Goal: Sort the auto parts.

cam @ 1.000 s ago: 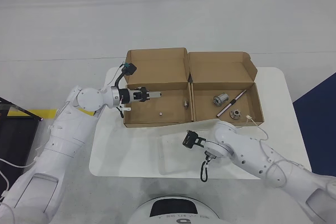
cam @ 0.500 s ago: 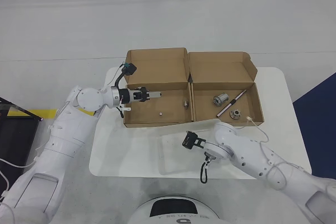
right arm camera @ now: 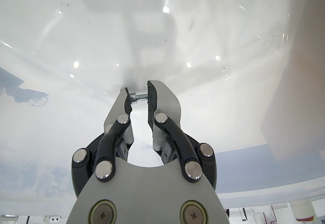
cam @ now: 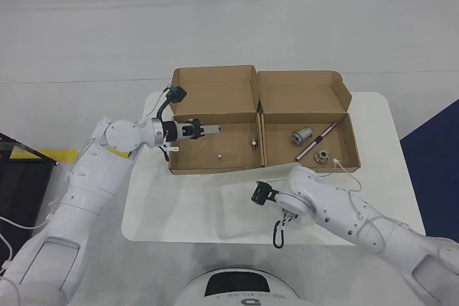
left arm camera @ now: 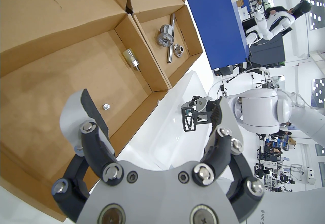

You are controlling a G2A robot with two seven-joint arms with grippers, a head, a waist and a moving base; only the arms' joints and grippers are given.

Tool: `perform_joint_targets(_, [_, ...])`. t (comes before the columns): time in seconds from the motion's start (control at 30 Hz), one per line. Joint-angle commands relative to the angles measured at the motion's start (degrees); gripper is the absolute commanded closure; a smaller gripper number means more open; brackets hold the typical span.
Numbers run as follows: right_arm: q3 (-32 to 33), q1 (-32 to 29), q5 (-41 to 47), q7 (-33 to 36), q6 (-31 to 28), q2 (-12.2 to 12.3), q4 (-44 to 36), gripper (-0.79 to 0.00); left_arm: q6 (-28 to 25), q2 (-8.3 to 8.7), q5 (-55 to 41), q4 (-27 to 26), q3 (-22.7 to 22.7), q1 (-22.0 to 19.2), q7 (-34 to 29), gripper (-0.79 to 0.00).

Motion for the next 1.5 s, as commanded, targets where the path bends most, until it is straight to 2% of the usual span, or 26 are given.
perform_joint_targets(0.0, [0.1,0.3,0.0,0.0,0.6,0.0,-0.7,0.0,0.0,0.0,0.0,0.0,0.0,0.0,0.0,-0.785])
perform_joint_targets(0.17, [2.4,-0.9,-1.8,-0.7,2.0,1.1,-5.6,0.0,0.0,0.0,0.0,0.0,0.0,0.0,0.0,-0.785])
perform_joint_targets(0.43, [9.0,-7.3,-4.2,-3.3,2.2,4.6,-12.7,0.0,0.0,0.0,0.0,0.0,0.0,0.0,0.0,-0.785])
perform_joint_targets(0.47, [9.6,-7.9,-4.0,-2.9,2.1,4.9,-12.6,-0.151,0.0,0.0,0.0,0.0,0.0,0.0,0.0,-0.785])
perform_joint_targets(0.53, [10.4,-8.8,-3.8,-2.4,1.8,5.2,-12.6,-0.228,0.0,0.0,0.0,0.0,0.0,0.0,0.0,-0.785])
perform_joint_targets(0.7, [10.3,-9.2,-3.4,-0.2,0.5,5.0,-10.5,-0.246,0.0,0.0,0.0,0.0,0.0,0.0,0.0,-0.785])
perform_joint_targets(0.9, [7.7,-7.4,-4.8,0.0,-0.4,3.7,-6.7,-0.249,0.0,0.0,0.0,0.0,0.0,0.0,0.0,-0.785])
perform_joint_targets(1.07, [5.0,-5.1,-5.1,0.0,1.2,2.2,-3.9,-0.188,0.0,0.0,0.0,0.0,0.0,0.0,0.0,-0.785])
perform_joint_targets(1.1, [4.5,-4.7,-5.1,0.0,1.4,1.9,-3.3,-0.154,0.0,0.0,0.0,0.0,0.0,0.0,0.0,-0.785])
perform_joint_targets(1.13, [4.1,-4.3,-4.9,0.0,1.6,1.7,-2.9,-0.04,0.0,0.0,0.0,0.0,0.0,0.0,0.0,-0.785])
perform_joint_targets(1.17, [3.7,-3.8,-4.8,0.0,1.7,1.4,-2.4,0.0,0.0,0.0,0.0,0.0,0.0,0.0,0.0,-0.785])
perform_joint_targets(1.33, [2.2,-2.4,-4.4,0.0,2.3,0.6,-1.5,0.0,0.0,0.0,0.0,0.0,0.0,0.0,0.0,-0.785])
perform_joint_targets(1.47, [3.2,-2.5,-5.2,-0.1,3.7,0.8,-4.3,0.0,0.0,0.0,0.0,0.0,0.0,0.0,0.0,-0.785])
